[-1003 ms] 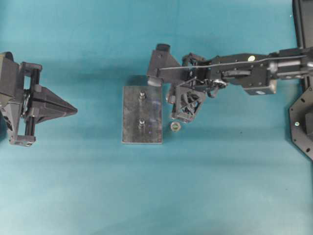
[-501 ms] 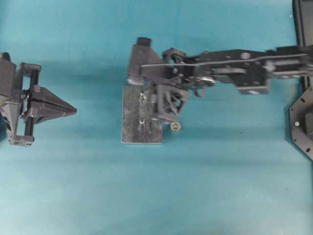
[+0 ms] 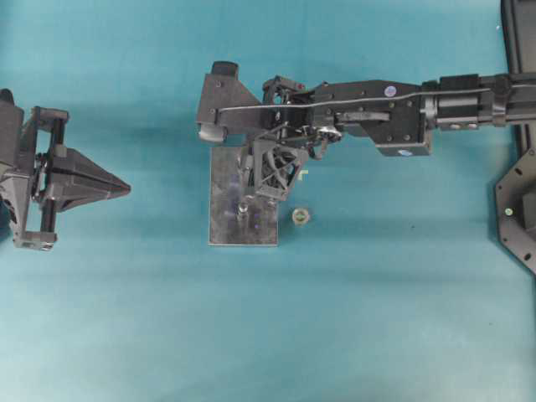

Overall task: Insert the washer onto the shaft.
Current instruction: 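Carry the washer left and align it above the upper shaft, then lower the washer onto the upper shaft and open the right gripper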

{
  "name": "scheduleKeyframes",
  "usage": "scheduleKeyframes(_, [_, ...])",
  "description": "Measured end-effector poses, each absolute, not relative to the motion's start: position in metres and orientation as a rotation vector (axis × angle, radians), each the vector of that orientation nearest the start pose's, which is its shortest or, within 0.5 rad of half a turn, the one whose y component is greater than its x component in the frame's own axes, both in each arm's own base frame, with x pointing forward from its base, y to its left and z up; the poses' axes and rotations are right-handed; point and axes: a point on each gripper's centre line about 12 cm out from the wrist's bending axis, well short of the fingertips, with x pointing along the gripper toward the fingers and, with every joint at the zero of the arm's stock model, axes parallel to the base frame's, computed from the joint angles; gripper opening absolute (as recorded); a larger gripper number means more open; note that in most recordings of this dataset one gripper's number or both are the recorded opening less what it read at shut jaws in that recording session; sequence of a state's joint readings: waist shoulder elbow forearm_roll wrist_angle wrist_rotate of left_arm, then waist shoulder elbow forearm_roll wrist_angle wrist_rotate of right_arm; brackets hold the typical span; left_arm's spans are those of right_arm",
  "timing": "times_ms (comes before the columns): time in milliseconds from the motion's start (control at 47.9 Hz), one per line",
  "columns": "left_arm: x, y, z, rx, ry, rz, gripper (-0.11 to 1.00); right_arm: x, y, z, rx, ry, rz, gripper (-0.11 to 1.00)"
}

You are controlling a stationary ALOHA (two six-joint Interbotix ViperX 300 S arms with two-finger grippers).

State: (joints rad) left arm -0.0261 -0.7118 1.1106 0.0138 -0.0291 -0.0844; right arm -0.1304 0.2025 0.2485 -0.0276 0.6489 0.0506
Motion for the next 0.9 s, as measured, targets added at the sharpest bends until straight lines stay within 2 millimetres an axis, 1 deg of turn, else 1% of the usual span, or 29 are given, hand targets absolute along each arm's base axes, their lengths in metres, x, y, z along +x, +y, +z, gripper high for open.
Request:
scheduleKeyframes(585, [0.2353,-0.0062,0.2327,-0.066,0.374,-0.013,0.00,0.4388,-0.0549,0.1732,0.082,1.114,-0.139,0.32])
scheduleKeyframes(898, [0.2351,-0.0062,0.2331,-0.067,0.372,-0.013,0.00,0.4429,-0.0544,0.1702,0.075,1.118,-0.136,0.32])
